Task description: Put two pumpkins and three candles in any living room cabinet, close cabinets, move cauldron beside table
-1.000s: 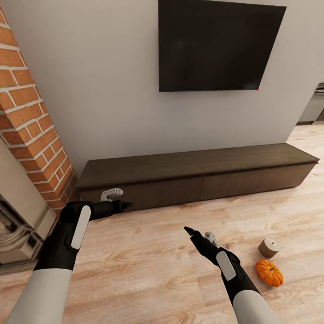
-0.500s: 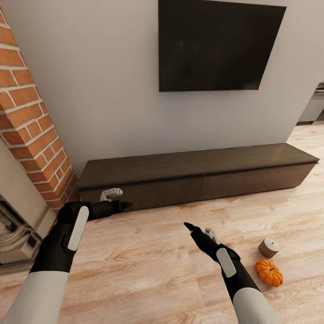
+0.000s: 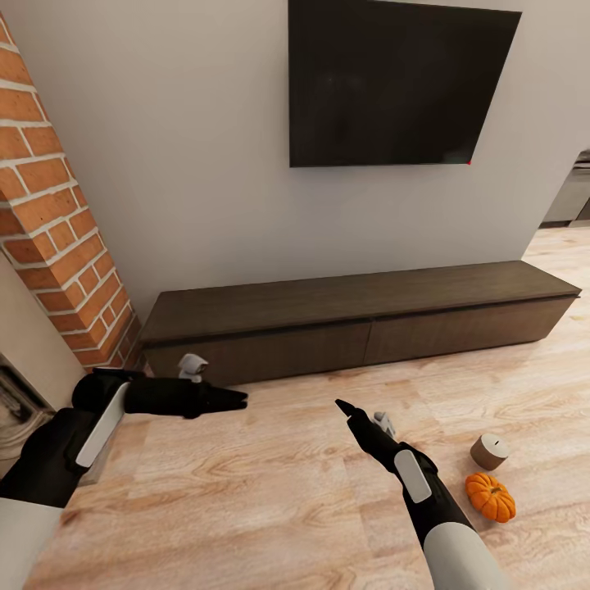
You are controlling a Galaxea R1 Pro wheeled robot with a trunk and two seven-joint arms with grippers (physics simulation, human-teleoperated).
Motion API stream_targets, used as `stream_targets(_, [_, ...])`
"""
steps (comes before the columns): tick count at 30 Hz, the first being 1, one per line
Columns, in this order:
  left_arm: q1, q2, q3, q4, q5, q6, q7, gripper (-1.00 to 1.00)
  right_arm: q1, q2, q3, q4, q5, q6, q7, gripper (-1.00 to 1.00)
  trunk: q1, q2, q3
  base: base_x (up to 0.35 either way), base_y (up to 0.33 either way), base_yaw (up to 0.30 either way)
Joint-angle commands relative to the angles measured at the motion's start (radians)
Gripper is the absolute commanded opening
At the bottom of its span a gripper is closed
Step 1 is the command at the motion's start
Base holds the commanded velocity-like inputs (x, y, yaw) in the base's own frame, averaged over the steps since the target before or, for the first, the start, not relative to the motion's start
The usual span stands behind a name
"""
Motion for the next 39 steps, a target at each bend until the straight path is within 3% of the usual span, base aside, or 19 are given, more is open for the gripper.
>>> stream_targets(1, [-0.001, 0.002, -0.003, 0.001, 0.002, 0.008, -0.018, 1.0, -0.001, 0.001, -0.006, -0.001, -0.005, 0.009, 0.002, 1.0, 0.0, 0.0, -0.001, 0.0, 0.0, 0.0])
stream_targets(15, [-0.002, 0.002, 0.001, 0.026, -0.002, 0.008, -0.045, 1.0, -0.001, 0.004, -0.004, -0.001, -0.003, 0.006, 0.007, 1.0, 0.0, 0.0, -0.001, 0.098, 0.003, 0.0])
stream_targets(24, [0.011, -0.017, -0.004, 0.093, 0.009, 0.008, -0.053, 1.0, -0.004, 0.007, 0.012, 0.001, -0.006, 0.004, -0.007, 1.0, 0.0, 0.0, -0.001, 0.063, 0.0, 0.0])
stream_targets(29, [0.088, -0.043, -0.002, 0.135, 0.015, 0.008, -0.054, 1.0, -0.005, 0.007, 0.015, 0.003, -0.004, 0.004, -0.01, 1.0, 0.0, 0.0, -0.001, 0.005, 0.0, 0.0])
stream_targets(31, [0.117, -0.071, -0.003, 0.141, 0.013, 0.008, -0.051, 1.0, -0.005, 0.007, 0.016, 0.004, -0.004, 0.004, -0.01, 1.0, 0.0, 0.0, -0.001, 0.001, 0.0, 0.0])
stream_targets(34, [0.143, -0.141, -0.003, 0.141, 0.006, 0.008, -0.044, 1.0, -0.006, 0.007, 0.016, 0.005, -0.002, 0.004, -0.011, 1.0, 0.0, 0.0, -0.001, 0.001, -0.035, 0.0])
stream_targets(36, [0.149, -0.164, -0.002, 0.142, 0.005, 0.008, -0.042, 1.0, -0.006, 0.007, 0.017, 0.005, -0.002, 0.004, -0.011, 1.0, 0.0, 0.0, -0.001, 0.0, -0.139, 0.0])
stream_targets(39, [0.153, -0.178, -0.001, 0.139, 0.004, 0.008, -0.041, 1.0, -0.005, 0.007, 0.017, 0.005, -0.002, 0.004, -0.011, 1.0, 0.0, 0.0, -0.001, 0.0, -0.217, 0.0])
